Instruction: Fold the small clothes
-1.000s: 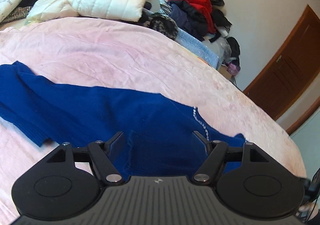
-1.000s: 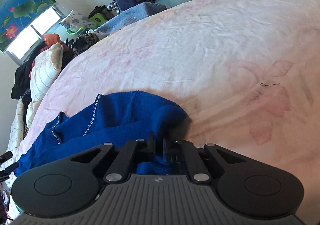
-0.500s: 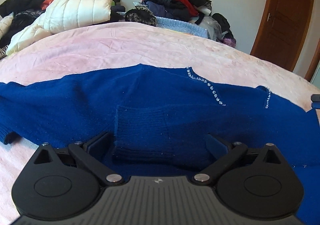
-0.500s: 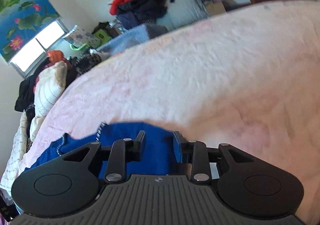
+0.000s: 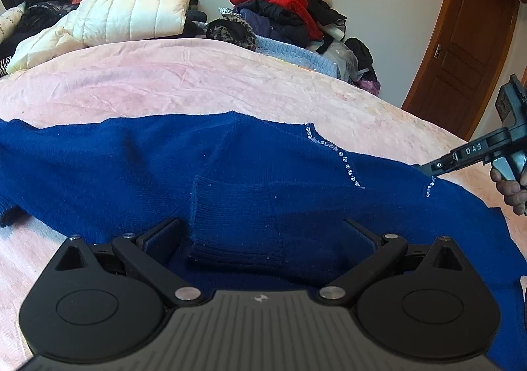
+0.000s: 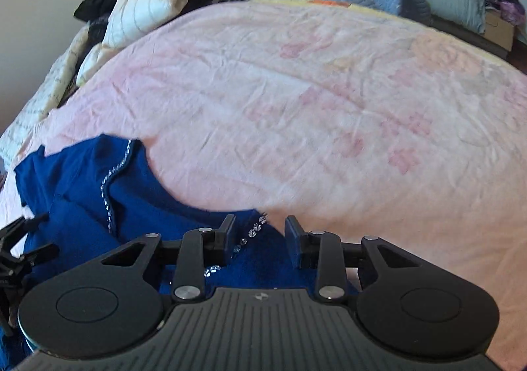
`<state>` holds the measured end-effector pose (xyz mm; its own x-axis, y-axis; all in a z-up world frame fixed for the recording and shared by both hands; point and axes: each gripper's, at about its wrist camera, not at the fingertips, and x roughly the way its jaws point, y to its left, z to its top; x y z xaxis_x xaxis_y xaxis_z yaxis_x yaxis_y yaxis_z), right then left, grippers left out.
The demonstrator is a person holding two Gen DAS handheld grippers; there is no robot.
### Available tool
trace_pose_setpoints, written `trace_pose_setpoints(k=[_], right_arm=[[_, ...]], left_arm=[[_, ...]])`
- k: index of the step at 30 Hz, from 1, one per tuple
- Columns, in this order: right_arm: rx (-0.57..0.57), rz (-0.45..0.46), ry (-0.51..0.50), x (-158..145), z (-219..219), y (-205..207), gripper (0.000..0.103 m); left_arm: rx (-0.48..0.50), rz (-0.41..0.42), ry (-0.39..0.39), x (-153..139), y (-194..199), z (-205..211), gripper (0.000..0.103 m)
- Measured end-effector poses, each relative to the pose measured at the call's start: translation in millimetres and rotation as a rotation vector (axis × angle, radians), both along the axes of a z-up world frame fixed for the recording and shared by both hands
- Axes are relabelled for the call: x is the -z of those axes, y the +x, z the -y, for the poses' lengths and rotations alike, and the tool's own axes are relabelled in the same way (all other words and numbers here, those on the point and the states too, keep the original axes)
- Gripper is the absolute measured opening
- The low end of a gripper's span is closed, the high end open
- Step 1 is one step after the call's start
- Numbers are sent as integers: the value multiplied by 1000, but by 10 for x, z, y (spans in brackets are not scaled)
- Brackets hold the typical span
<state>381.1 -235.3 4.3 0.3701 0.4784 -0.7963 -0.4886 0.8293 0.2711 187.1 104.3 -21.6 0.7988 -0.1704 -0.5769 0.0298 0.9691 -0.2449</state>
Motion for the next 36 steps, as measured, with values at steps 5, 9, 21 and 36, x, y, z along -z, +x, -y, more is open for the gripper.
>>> trace_pose_setpoints(k=[5, 9, 21, 36], right_arm=[[49, 58, 2, -56, 19, -43, 8], [158, 66, 106, -63, 234, -13, 8], [186, 52, 145, 155, 303, -46, 15], [134, 49, 179, 188, 366, -19, 15]], left_arm=[[0, 6, -23, 5, -5, -32, 103], [5, -11, 27, -20, 9, 30, 103], [180, 31, 431, -502, 1269, 360, 102], [600, -88, 407, -318, 1608, 649, 63]])
